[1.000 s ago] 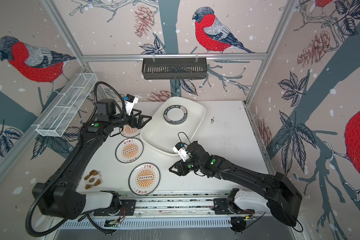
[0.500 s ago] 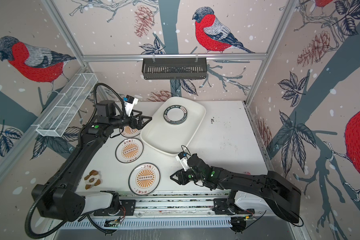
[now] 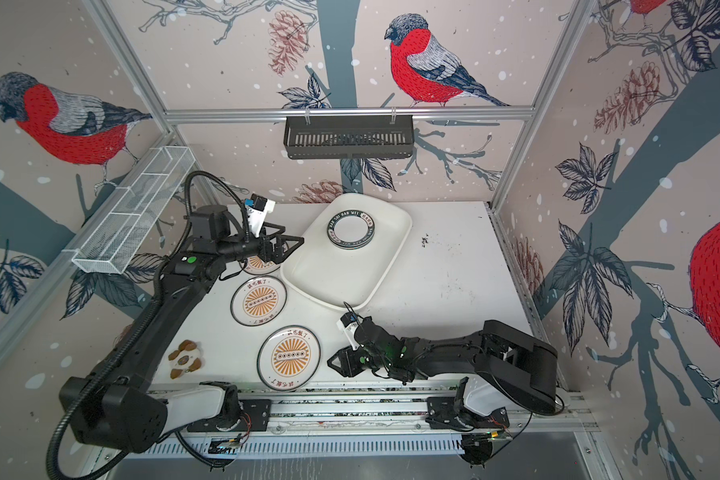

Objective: Place the plates into the plastic bin on the countertop
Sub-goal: 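Lower the right gripper onto the rim of the nearest orange-sunburst plate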

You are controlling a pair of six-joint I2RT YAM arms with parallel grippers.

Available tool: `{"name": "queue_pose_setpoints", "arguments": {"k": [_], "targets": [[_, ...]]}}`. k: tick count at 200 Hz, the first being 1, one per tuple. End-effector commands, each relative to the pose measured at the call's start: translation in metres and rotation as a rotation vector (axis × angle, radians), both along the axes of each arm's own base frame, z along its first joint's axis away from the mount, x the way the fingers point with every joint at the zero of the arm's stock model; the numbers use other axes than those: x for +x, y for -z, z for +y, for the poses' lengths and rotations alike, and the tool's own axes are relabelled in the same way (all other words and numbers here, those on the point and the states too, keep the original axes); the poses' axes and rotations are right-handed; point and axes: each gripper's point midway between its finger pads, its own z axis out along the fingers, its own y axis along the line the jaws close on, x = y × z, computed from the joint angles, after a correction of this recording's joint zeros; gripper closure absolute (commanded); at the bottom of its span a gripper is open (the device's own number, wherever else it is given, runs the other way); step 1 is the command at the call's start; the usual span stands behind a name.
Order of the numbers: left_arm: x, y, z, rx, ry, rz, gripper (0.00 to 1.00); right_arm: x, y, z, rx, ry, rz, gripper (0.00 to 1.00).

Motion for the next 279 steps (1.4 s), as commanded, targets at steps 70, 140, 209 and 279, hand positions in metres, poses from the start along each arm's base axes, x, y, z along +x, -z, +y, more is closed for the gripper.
{"name": "queue_pose_setpoints", "arguments": {"k": [70,140,209,279], "targets": [[-0.004,-0.016,-0.005,-0.047,0.033,-0.043,0.03,0.011,0.015,0.038,0.010,0.028,0.008,0.54],[-0.006,-0.018,-0.006,-0.061,0.041,-0.044,0.03,0.024,0.028,0.047,-0.029,0.055,0.029,0.56],[-0.007,-0.019,-0.007,-0.069,0.047,-0.045,0.03,0.037,0.036,0.053,-0.043,0.082,0.046,0.62],[-0.007,-0.019,-0.007,-0.078,0.051,-0.040,0.03,0.047,0.048,0.051,-0.106,0.116,0.043,0.69]]}}
